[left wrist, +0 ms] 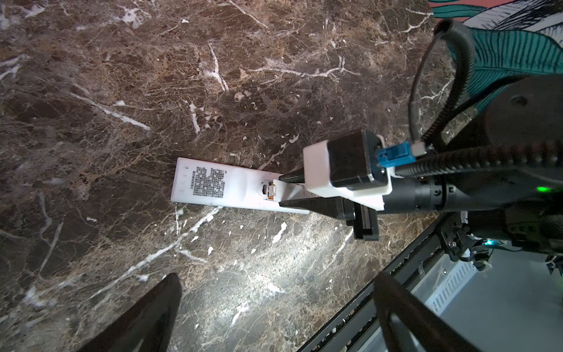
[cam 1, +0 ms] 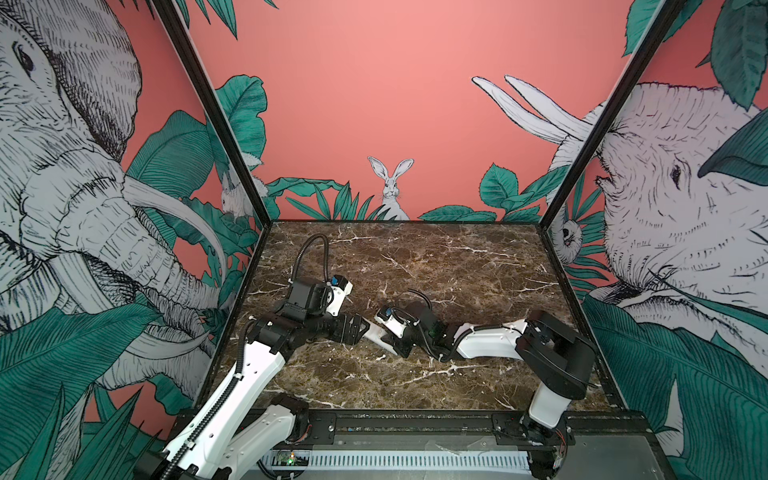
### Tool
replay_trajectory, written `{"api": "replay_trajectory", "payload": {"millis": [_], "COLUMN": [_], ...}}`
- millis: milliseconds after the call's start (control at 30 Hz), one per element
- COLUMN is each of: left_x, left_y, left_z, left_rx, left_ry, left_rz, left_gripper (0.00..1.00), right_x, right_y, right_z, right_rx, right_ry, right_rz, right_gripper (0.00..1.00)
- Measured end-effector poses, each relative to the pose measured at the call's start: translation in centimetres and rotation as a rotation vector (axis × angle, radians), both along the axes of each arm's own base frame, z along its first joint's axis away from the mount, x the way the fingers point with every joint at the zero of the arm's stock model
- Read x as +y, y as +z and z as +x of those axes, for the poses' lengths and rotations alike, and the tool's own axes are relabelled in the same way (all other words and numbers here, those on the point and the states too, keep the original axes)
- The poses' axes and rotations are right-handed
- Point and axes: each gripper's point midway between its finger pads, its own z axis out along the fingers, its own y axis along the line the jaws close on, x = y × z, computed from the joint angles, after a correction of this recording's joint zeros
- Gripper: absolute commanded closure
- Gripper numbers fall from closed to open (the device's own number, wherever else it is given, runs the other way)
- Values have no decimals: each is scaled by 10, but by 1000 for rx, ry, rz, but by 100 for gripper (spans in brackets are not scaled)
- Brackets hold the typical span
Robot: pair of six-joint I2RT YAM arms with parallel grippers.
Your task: Load the batteries into the remote control
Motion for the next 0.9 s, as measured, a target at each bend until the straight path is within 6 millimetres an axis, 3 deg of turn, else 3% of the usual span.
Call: {"api": "replay_trajectory", "payload": {"millis": [900], "left_x": [1], "left_y": [0], "left_z": [0], "left_rx": [-1], "left_ry": [3], "left_rz": [4], "left_gripper": [1], "right_x": [-7], "right_y": [-8], "right_z": [-1], "right_rx": [-32], "right_ry": [22], "right_rz": [-50], "right_gripper": [75]}}
